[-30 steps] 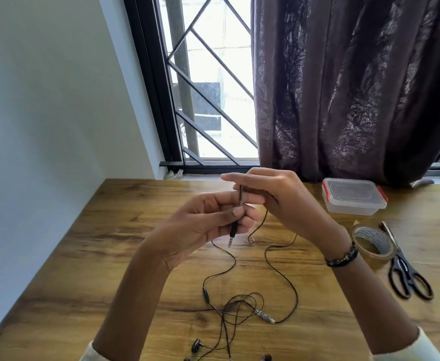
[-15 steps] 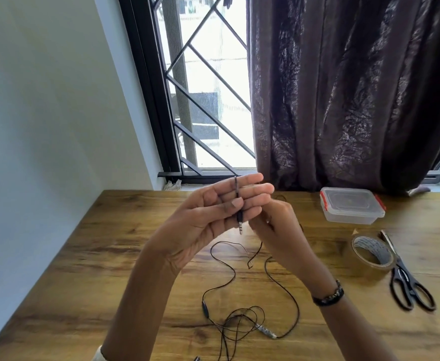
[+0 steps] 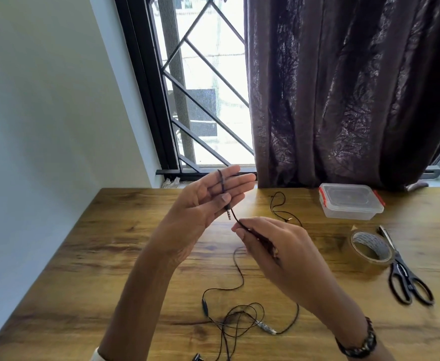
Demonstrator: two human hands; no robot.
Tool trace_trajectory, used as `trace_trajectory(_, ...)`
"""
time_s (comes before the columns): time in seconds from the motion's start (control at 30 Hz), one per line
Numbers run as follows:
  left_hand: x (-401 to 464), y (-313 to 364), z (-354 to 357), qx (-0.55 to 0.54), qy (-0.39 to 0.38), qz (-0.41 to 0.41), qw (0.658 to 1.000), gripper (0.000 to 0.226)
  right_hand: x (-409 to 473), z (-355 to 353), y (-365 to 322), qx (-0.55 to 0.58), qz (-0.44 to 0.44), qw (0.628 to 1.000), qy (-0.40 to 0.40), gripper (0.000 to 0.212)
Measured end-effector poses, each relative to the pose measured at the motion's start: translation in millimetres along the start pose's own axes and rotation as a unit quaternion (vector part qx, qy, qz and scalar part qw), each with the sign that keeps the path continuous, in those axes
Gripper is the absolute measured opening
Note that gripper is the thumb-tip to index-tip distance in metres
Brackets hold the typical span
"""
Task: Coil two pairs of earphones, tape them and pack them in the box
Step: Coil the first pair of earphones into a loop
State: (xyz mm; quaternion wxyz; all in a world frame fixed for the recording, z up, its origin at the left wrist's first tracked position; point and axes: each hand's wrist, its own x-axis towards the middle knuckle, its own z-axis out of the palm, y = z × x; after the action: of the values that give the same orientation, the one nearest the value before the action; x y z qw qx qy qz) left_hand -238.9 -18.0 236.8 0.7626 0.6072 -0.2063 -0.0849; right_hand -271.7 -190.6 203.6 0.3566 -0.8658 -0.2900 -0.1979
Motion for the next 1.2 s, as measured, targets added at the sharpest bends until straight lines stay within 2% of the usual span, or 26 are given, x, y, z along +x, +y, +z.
trace_trajectory(0.1, -1, -4, 1, 0.046, 0.000, 0.012, 0.999, 0.046, 0, -11, -8, -0.043, -0.034, 0.998, -0.019, 0.032)
trace_trajectory(0.23, -6, -9, 4, 0.084, -0.030, 0.019, 0.996, 0.046, 9, -28, -18, -0.039, -0.058, 0.997, -0.034, 0.030)
trace_trajectory(0.33, -10, -10, 5, 0.076, -0.061, 0.018, 0.995, 0.044, 23, -42, -17, -0.025, -0.063, 0.997, -0.024, 0.030)
trace_trajectory(0.43, -12, -8, 7, 0.057, -0.097, 0.021, 0.993, 0.038, 38, -54, -12, -0.035, -0.071, 0.997, -0.005, 0.020)
trace_trajectory(0.63, -14, 0, 10, -0.001, -0.159, 0.028, 0.987, 0.044, 56, -63, -5, -0.003, -0.078, 0.997, 0.021, 0.013)
trace_trajectory(0.97, -9, 3, 14, 0.020, -0.166, 0.009, 0.986, 0.040, 59, -62, -1, 0.042, -0.069, 0.996, 0.039, 0.014)
trace_trajectory(1.2, -8, 6, 15, -0.009, -0.175, 0.022, 0.984, 0.039, 59, -57, 10, 0.142, -0.031, 0.989, 0.016, 0.020)
